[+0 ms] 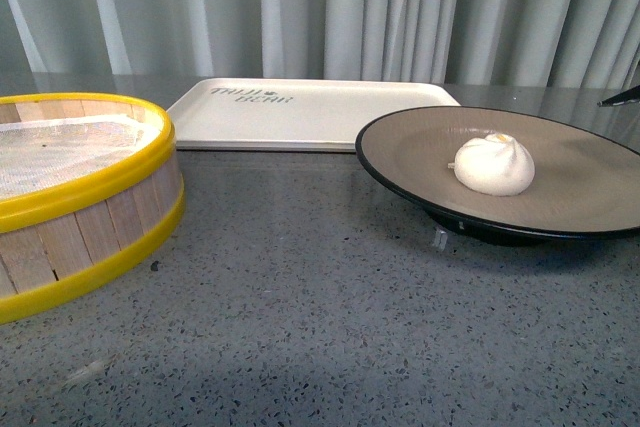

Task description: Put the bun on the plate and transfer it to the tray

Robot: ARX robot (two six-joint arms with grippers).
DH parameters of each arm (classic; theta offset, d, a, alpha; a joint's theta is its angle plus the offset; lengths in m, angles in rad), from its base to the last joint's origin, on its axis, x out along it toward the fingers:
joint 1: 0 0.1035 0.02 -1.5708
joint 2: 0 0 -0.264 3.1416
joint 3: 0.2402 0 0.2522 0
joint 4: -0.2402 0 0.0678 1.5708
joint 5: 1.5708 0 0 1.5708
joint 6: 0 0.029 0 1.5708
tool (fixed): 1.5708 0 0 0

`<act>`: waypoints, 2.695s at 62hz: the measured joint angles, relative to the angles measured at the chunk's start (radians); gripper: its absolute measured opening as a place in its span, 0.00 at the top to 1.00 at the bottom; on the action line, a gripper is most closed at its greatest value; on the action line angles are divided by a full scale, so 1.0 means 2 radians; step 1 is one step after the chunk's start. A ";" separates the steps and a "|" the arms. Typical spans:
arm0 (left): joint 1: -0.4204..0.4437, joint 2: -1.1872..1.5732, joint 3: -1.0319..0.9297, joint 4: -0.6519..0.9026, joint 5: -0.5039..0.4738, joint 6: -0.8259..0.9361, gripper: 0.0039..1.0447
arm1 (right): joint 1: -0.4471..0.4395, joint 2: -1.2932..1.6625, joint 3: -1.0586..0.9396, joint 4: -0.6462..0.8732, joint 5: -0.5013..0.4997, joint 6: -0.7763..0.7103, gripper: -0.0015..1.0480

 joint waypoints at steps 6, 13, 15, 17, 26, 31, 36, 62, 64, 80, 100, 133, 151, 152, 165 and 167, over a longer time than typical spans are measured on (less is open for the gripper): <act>0.000 0.000 0.000 0.000 0.000 0.000 0.06 | 0.002 0.002 0.000 0.001 -0.002 0.002 0.40; 0.000 0.000 0.000 0.000 0.000 0.000 0.06 | 0.003 0.002 0.001 0.001 -0.006 0.002 0.58; 0.000 0.000 0.000 0.000 0.000 0.000 0.06 | 0.003 0.002 0.001 0.000 -0.007 0.002 0.67; 0.000 0.000 0.000 0.000 0.000 0.000 0.06 | 0.003 0.002 0.001 0.000 -0.008 0.002 0.73; 0.000 0.000 0.000 0.000 0.000 0.000 0.06 | 0.002 0.001 0.001 -0.002 -0.014 -0.002 0.97; 0.000 0.000 0.000 0.000 0.000 0.000 0.06 | 0.001 -0.002 0.002 -0.002 -0.014 -0.003 0.98; 0.000 0.000 0.000 0.000 0.000 0.000 0.06 | 0.001 -0.007 0.002 -0.004 -0.015 -0.007 0.98; 0.000 0.000 0.000 0.000 0.000 0.000 0.06 | -0.006 -0.033 0.049 -0.010 -0.043 -0.039 0.98; 0.000 0.000 0.000 0.000 0.000 0.000 0.06 | -0.009 -0.030 0.060 -0.009 -0.043 -0.040 0.98; 0.000 0.000 0.000 0.000 0.000 0.000 0.06 | -0.028 0.053 0.176 -0.020 -0.044 -0.066 0.98; 0.000 0.000 0.000 0.000 0.000 0.000 0.06 | 0.002 0.208 0.358 -0.063 -0.030 -0.079 0.98; 0.000 0.000 0.000 0.000 0.000 0.000 0.06 | 0.054 0.317 0.487 -0.046 -0.002 0.011 0.98; 0.000 0.000 0.000 0.000 0.000 0.000 0.06 | 0.062 0.357 0.541 -0.078 0.007 0.018 0.98; 0.000 0.000 0.000 0.000 0.000 0.000 0.06 | 0.062 0.360 0.545 -0.081 0.007 0.018 0.98; 0.000 0.000 0.000 0.000 0.000 0.000 0.06 | 0.075 0.386 0.590 -0.106 0.012 0.018 0.98; 0.000 0.000 0.000 0.000 0.000 0.000 0.06 | 0.077 0.387 0.592 -0.106 0.012 0.018 0.98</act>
